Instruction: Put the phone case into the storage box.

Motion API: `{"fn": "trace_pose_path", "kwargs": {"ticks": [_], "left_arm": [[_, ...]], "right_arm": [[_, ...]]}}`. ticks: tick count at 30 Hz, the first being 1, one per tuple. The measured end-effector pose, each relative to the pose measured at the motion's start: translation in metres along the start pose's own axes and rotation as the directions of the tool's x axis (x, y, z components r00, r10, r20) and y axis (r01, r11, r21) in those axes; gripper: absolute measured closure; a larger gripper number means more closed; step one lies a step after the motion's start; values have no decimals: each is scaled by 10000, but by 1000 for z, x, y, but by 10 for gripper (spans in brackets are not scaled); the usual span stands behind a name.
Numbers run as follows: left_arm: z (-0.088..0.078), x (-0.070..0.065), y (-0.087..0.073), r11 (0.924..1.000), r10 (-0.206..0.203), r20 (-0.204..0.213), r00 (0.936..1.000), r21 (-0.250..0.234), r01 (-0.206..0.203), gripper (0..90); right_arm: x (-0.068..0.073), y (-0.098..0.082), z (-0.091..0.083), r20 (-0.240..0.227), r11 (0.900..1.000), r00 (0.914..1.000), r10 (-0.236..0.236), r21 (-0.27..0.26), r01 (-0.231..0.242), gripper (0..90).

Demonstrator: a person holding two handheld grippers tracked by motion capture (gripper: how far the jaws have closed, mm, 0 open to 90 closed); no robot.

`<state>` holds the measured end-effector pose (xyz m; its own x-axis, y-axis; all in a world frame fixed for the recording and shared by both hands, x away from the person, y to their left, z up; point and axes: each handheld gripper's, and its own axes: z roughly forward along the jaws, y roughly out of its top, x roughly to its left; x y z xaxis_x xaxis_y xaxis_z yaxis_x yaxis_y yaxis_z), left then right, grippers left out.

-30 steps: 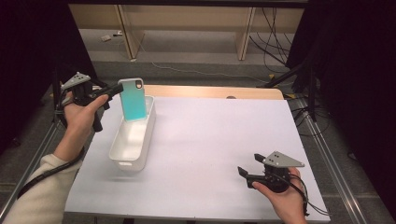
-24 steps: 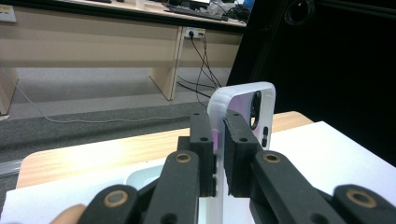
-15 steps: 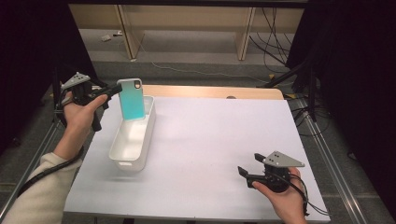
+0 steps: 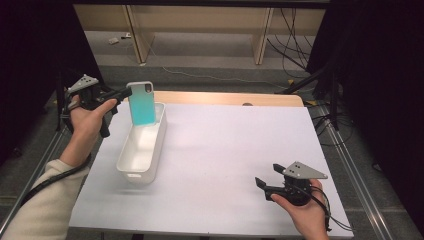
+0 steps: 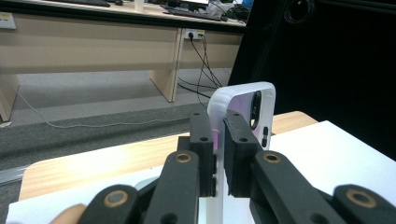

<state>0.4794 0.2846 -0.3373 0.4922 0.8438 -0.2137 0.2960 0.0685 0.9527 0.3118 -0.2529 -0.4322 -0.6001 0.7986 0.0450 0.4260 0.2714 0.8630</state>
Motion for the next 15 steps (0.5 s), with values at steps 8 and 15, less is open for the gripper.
{"fn": "trace_pose_path", "kwargs": {"ticks": [8, 15], "left_arm": [[4, 0, 1, 9999, 107, 52, 9999, 62, -107, 830], [8, 4, -2, 9999, -16, -62, 10000, 118, 17, 830]], "right_arm": [[-1, 0, -1, 124, 10000, 9999, -18, 59, 18, 222], [-1, 0, -1, 59, 10000, 10000, 77, -58, -77, 222]]}}
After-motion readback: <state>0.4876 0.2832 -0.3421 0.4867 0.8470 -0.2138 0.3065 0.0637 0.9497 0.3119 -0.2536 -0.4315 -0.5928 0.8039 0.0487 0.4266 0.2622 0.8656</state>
